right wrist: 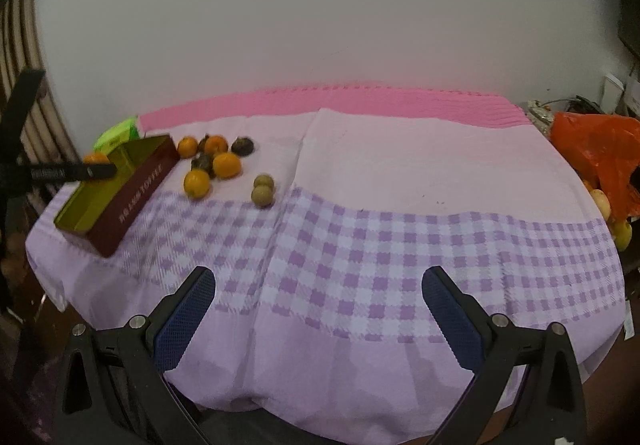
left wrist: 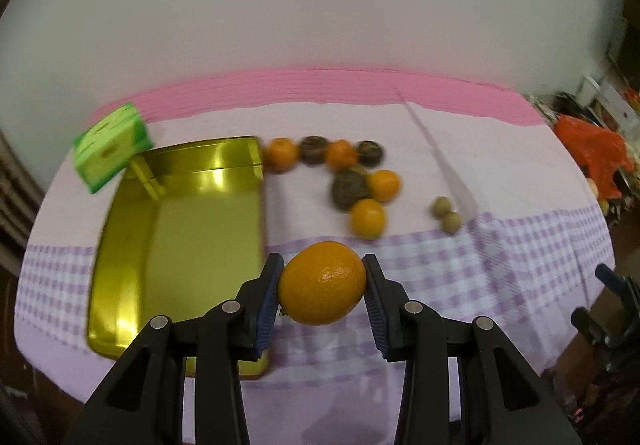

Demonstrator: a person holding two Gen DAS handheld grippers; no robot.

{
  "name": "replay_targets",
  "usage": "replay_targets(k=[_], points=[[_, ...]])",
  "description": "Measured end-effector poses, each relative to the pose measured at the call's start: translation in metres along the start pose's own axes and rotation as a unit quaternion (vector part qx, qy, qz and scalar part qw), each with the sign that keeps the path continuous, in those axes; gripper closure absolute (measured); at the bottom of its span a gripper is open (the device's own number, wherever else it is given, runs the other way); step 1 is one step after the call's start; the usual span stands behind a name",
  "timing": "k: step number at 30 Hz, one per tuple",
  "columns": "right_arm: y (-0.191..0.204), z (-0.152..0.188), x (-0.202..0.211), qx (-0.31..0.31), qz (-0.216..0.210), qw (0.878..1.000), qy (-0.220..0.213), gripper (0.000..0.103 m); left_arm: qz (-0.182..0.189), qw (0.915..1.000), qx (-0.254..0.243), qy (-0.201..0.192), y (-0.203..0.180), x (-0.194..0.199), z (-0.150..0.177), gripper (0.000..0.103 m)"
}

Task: Organize fruits
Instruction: 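Carry the mandarin with the left gripper into the gold tray and release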

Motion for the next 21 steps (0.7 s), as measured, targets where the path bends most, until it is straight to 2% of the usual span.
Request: replay_targets(k=[5, 11, 21], points=[[0.010, 0.007, -0.008, 0.023, -0.002, 1.000, 0.007, 0.000, -0.036, 0.9993, 0.006, -0.005, 0.031, 0.000, -0.002, 0.062], [0.012, 0.012, -0.014, 0.032, -0.002, 0.999, 0.017, 0.000, -0.068, 0.9976, 0.005, 0.006, 0.059, -0.020, -0.010, 0.062], [0.010, 0.014, -0.025, 0.019, -0.003, 0.999, 0.037, 0.000, -0.094, 0.9944, 0.027, 0.039, 0.114, -0.059, -0.021, 0.062]])
Point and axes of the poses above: each gripper's, at about its wrist camera, not at the fingertips, and x roughly against the way its jaws point, y to its left, z to its underside, the point moved 3 cm from there along -x, roughly the way its jaws point, and after that the axes turned 4 degrees about z, right-handed, at the moved point
